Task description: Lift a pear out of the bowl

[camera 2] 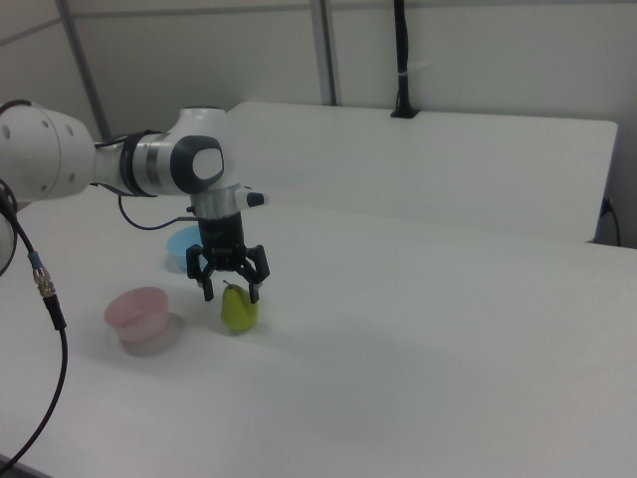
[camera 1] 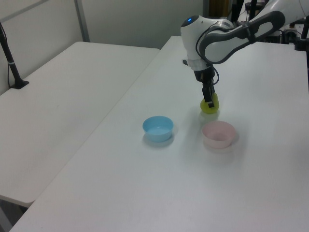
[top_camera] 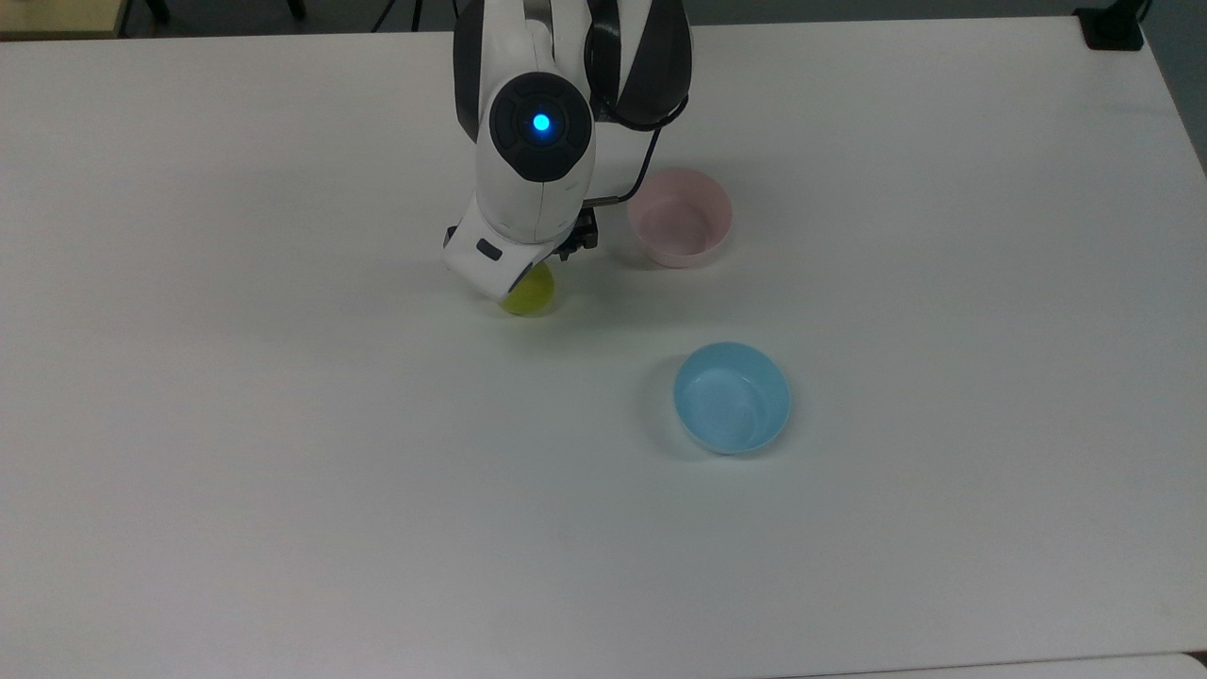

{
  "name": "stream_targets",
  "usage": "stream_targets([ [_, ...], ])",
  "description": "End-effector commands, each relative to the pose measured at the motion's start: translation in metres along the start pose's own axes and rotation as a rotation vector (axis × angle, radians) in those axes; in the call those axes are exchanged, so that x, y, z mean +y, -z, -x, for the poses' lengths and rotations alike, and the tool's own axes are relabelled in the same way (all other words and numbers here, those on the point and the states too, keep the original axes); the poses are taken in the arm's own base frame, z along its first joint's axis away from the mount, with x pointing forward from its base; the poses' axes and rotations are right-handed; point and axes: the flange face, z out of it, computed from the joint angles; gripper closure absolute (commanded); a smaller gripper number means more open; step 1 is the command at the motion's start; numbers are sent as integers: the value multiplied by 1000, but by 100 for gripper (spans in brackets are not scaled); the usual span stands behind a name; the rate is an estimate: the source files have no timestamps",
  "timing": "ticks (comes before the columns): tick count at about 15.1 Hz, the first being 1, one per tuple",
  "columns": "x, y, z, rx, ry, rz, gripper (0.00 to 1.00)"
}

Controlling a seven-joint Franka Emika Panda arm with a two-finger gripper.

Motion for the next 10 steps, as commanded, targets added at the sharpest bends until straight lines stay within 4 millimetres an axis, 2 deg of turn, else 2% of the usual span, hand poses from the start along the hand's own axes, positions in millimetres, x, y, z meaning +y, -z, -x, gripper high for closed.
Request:
stream_targets([
  [1,3,49,18,76,-14,22,0],
  [4,9,119,54,188,-149,2,0],
  [5,10,132,65,180,-192,-3,0],
  [7,7,144,84,136,-225,-1,0],
  [8,12,156,96,144,-242,-4,0],
  [10,29,165,106,155,-271,-17,0],
])
